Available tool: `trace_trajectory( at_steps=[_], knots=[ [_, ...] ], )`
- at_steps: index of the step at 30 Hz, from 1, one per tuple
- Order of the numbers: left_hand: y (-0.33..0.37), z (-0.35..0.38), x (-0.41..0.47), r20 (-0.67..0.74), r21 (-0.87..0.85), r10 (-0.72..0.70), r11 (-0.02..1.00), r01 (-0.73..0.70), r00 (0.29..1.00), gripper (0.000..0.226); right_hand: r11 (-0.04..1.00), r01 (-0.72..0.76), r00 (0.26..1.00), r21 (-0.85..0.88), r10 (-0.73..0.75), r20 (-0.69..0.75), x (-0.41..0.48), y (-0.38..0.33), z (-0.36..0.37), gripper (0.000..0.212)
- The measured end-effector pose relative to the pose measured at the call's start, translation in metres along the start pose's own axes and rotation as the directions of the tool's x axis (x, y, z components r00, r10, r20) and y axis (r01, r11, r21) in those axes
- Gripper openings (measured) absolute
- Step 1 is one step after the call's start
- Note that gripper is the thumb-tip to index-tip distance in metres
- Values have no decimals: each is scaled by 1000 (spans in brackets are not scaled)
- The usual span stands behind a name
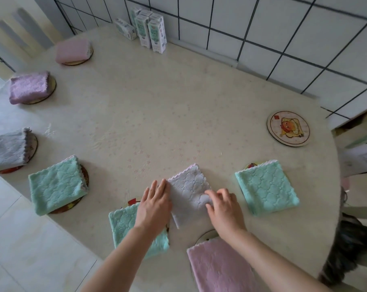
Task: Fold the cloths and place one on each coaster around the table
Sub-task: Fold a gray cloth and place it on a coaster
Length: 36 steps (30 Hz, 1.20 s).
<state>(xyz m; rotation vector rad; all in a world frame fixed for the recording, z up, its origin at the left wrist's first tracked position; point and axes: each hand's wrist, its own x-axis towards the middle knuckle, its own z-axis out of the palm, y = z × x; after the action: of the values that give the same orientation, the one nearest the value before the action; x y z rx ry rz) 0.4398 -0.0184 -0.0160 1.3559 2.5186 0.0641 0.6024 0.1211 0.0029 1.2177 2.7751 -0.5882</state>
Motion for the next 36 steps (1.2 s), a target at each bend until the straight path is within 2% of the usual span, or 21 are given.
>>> trace_trajectory(
  at_steps=[3, 5, 7, 10, 13, 15, 18, 22, 24, 26, 29, 33, 36],
  knots=[
    [-1, -5, 6, -59, 9, 46, 999, -45, 997, 53, 980, -156, 986, 124, 147, 78, 6, -1, 0, 33],
    [-1, -10, 13, -96, -52, 43, 997, -48, 994, 41, 942, -278, 959, 190, 261, 113, 11, -4, -1, 39],
    [-4, -10, 23, -86, -141, -5, 990, -7, 996, 28, 896, -371, 926, 243, 338, 166, 16, -8, -2, 42],
    [-9, -12, 37, -51, -175, -41, 984, 32, 998, 12, 845, -441, 894, 304, 381, 237, 24, -11, -4, 37],
    [-11, -19, 48, -31, -339, -180, 927, 159, 983, 9, 769, -529, 845, 359, 440, 303, 30, -7, -8, 33],
    [-13, -19, 55, 23, -377, -242, 897, 232, 970, 10, 734, -561, 825, 383, 453, 338, 31, -3, -12, 31],
    [-14, -17, 61, 93, -358, -259, 892, 275, 961, 8, 743, -559, 819, 368, 424, 386, 31, 0, -20, 14],
    [-9, -20, 61, 163, -310, -271, 899, 310, 949, 10, 753, -523, 837, 400, 364, 408, 29, 6, -27, 13],
    [-5, -24, 61, 190, -355, -290, 870, 341, 938, 6, 753, -487, 861, 441, 329, 389, 31, 12, -36, 16],
    [2, -29, 64, 185, -463, -339, 798, 387, 922, 4, 744, -446, 885, 497, 283, 370, 36, 23, -49, 20],
    [21, -42, 76, 159, -628, -364, 680, 379, 918, 19, 720, -400, 909, 567, 236, 343, 49, 48, -66, 17],
    [67, -55, 101, 208, -879, -399, 324, 350, 893, 21, 661, -332, 938, 674, 157, 308, 67, 98, -89, 7],
    [108, -61, 125, 199, -930, -384, 215, 297, 902, 12, 701, -240, 964, 672, 93, 248, 78, 134, -117, 7]
  ],
)
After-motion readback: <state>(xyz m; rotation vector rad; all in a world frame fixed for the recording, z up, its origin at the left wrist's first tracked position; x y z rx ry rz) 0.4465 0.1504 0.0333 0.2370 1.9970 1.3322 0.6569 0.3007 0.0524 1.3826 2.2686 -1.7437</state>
